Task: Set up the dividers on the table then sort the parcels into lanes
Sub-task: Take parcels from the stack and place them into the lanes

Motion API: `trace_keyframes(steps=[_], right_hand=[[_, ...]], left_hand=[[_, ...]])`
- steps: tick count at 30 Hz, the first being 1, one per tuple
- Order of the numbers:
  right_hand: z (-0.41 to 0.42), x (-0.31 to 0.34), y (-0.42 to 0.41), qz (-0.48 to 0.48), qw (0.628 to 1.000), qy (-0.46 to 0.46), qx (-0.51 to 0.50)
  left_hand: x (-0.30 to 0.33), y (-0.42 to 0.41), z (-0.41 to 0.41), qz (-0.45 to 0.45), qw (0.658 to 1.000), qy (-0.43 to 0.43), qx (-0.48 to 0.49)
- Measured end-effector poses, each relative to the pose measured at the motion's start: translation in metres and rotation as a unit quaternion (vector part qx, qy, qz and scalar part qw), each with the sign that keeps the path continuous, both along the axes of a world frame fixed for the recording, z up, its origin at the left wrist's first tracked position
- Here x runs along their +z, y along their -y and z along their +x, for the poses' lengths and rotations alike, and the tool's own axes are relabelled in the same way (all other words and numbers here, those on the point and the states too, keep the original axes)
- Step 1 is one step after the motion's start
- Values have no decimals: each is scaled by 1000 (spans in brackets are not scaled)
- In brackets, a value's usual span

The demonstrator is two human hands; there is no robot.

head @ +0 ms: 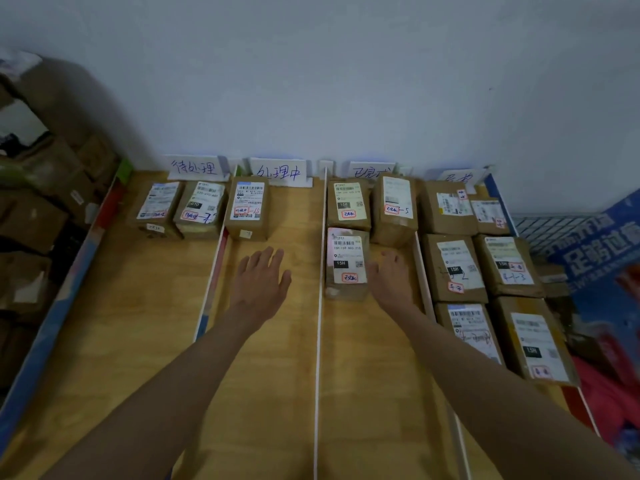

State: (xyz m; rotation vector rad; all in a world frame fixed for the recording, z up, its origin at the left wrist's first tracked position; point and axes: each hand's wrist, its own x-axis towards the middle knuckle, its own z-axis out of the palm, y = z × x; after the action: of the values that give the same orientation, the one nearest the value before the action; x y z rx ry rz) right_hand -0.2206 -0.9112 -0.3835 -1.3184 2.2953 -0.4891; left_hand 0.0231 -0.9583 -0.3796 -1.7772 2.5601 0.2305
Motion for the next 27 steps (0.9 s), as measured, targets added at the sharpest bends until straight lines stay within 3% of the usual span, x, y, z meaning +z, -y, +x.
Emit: trace_keyframes(steps=[5, 9, 27], right_hand=[[11, 50, -44, -96, 988, -100, 68], [35, 72, -79, -116, 977, -141, 111], [253, 156, -135, -192, 915, -184, 305]], left_hand=[[34, -43, 13, -31, 999, -6, 17], [58, -89, 33, -45, 998, -6, 34], [152, -215, 252, -129, 973, 13, 193]])
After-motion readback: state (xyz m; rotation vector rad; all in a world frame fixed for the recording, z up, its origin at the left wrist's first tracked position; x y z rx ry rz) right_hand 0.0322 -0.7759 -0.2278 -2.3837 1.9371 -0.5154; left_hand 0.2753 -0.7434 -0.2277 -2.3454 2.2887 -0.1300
